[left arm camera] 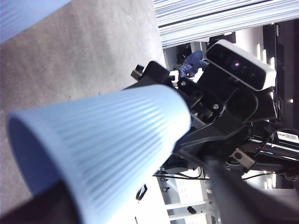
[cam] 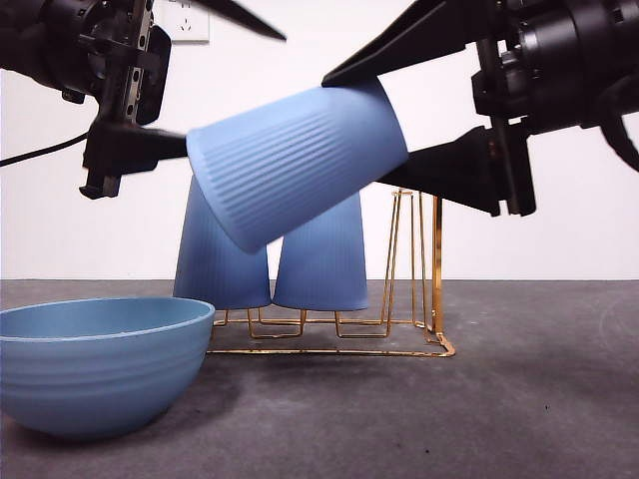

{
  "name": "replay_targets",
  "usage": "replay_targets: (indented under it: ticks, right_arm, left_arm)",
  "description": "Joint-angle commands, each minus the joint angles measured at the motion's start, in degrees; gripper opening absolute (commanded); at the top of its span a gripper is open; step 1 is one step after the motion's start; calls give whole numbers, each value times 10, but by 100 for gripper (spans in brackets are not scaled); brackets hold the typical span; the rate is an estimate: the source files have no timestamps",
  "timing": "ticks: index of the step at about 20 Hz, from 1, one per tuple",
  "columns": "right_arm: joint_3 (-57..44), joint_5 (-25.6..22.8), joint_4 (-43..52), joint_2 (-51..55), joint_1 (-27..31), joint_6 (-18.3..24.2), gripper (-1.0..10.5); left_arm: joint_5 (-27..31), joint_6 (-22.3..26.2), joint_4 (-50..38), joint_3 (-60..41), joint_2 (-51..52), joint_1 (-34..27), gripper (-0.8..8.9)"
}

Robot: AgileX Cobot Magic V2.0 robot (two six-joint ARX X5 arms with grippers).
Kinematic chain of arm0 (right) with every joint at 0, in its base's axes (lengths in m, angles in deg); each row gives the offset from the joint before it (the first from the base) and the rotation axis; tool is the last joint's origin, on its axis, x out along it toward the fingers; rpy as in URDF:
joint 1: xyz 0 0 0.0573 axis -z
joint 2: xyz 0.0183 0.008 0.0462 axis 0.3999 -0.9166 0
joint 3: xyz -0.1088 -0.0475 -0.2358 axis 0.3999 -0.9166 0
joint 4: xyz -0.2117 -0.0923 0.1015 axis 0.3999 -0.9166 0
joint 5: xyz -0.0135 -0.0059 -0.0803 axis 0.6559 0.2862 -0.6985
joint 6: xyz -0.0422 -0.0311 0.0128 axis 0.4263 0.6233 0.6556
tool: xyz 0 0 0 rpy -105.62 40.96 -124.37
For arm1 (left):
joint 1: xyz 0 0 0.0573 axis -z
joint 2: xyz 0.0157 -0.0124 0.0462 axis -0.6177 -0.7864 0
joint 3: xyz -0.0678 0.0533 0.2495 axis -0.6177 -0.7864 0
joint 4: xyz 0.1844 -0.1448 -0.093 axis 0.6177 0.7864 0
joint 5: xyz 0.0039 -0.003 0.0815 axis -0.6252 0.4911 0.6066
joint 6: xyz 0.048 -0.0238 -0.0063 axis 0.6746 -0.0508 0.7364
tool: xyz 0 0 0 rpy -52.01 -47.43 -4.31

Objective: Right arm lift cup from the cupboard, then place it on the right of the bowl

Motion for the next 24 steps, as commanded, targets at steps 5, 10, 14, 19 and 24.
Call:
replay_targets:
  ticks: [5, 10, 14, 19, 24]
  right_arm:
    - [1, 4, 30, -29, -9, -23, 212]
    - [1, 15, 23, -28, -9, -21, 405]
    - [2, 54, -22, -5, 18, -7, 434]
    - [2, 46, -173, 89, 80, 43, 433]
    - [14, 29, -337, 203, 111, 72, 433]
  left_arm:
    - [-3, -7, -9, 2, -10, 3, 4]
    - [-6, 2, -9, 2, -9, 3, 4]
    - [-10, -1, -9, 2, -7, 8, 5]
    - [9, -3, -5, 3, -7, 31, 7]
    - [57, 2, 38, 32, -7, 59, 8]
